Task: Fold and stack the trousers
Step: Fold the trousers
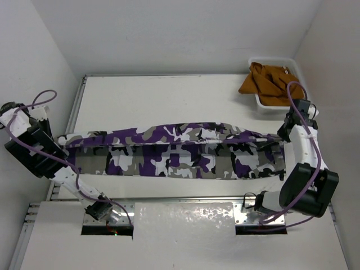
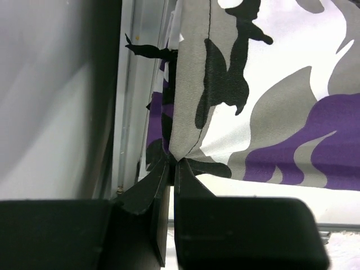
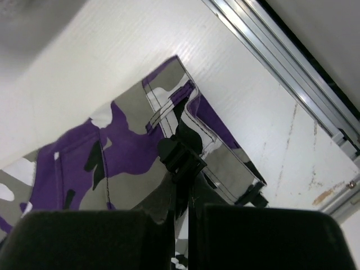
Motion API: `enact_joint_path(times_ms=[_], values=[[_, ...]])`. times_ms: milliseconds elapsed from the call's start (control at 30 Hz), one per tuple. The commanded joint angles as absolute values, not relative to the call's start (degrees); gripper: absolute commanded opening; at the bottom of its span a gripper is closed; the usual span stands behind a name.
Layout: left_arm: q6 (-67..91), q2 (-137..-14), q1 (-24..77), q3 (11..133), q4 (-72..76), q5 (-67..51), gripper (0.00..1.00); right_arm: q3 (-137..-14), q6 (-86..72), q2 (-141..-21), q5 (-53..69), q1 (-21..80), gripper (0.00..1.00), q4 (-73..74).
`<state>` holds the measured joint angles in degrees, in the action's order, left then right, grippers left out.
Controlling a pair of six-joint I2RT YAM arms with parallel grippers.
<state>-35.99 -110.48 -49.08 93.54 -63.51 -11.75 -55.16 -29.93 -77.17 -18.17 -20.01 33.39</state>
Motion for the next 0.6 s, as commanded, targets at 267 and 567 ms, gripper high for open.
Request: enact_joint_path(times_ms=[267,567], values=[[-42.27,-108.02,-53.79,87.28,-52.91,-0.26,0.00,-47.47,-32.34,-69.78,-28.92,-26.10,0.00,37.26],[-42.63,-109.25,-53.88,93.07,-54.40,1.49,0.00,-52.20,-32.97,-70.93,-27.60,-28.92,0.00,40.15]])
